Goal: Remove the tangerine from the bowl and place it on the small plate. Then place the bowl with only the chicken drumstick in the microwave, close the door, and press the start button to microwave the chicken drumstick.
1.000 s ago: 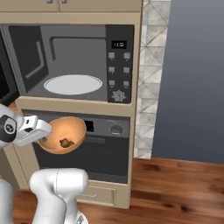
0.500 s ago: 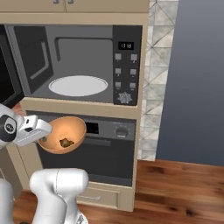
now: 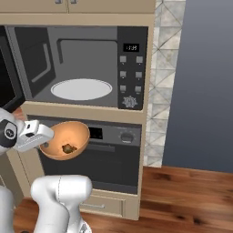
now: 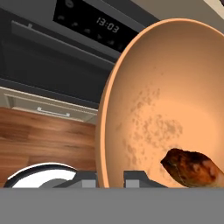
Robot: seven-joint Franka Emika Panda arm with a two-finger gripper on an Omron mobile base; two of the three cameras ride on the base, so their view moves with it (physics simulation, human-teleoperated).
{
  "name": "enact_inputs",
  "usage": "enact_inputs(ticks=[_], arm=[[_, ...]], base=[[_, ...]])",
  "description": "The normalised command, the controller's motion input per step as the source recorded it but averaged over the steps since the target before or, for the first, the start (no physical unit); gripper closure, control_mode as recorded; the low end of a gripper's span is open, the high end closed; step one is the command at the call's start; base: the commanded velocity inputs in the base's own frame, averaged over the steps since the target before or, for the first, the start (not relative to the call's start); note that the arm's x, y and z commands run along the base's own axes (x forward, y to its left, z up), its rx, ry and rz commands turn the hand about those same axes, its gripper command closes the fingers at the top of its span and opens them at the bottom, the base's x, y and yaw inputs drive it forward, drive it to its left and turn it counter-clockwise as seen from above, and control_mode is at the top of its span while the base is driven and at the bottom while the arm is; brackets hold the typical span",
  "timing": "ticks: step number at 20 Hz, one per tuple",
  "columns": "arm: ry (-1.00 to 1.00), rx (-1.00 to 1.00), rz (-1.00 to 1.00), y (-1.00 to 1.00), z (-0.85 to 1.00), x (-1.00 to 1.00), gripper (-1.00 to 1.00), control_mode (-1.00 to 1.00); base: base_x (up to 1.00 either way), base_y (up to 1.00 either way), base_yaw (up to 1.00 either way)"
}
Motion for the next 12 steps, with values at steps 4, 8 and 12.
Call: enact_inputs(ticks=[4, 8, 12], arm=[[0.0, 0.0, 0.07, 0.0, 0.01, 0.24, 1.0, -1.0], [-0.04, 0.0, 0.28, 0.0, 0.37, 0.46, 1.0, -1.0], [-0.01, -0.01, 0.29, 0.12, 0.44, 0.52, 1.0, -1.0]], base=[[0.04, 0.0, 0.0], [0.0, 0.0, 0.0], [0.0, 0.0, 0.0]])
